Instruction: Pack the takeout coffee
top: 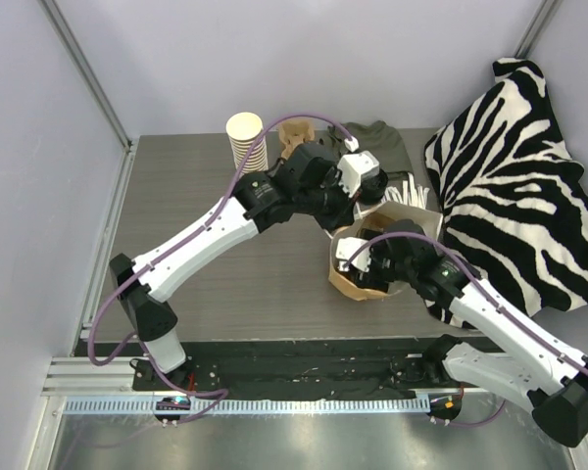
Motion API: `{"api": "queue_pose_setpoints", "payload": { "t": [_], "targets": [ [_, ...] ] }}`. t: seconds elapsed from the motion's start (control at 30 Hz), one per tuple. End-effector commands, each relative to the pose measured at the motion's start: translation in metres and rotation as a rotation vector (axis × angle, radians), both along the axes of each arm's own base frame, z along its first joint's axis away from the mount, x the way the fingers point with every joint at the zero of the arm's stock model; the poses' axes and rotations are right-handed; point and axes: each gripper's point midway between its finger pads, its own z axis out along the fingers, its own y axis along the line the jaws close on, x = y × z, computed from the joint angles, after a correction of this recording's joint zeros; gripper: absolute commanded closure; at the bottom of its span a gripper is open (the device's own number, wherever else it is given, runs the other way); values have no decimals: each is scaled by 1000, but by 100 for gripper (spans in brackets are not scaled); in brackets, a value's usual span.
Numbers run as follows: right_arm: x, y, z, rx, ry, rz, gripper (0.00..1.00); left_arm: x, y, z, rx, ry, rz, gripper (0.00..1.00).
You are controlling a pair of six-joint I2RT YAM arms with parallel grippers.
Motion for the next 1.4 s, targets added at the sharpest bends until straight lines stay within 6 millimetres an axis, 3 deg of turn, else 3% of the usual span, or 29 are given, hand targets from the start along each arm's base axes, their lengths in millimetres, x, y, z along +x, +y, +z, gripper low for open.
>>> {"api": "queue_pose_setpoints", "payload": {
  "t": [0.0,0.33,0.67,0.77,1.0,1.2,1.37],
  "targets": [
    [-34,-15,-42,-114,249,28,86,8,8,6,-24,87,41,100],
    [-38,-19,-51,-162,380,109,86,10,16,-9,-7,183,78,100],
    [-23,-23,-61,-181,441,158,83,21,22,-28,4,257,134,100],
    [-21,-20,-60,-176,443,170,76,21,23,-29,7,258,133,100],
    [-21,-17,-46,-144,405,182,35,20,26,-30,8,238,115,100],
    [-20,-14,-30,-110,374,163,21,18,25,-31,2,222,91,100],
    [-14,-11,-19,-87,349,148,14,18,25,-31,5,207,81,100]
  ]
}}
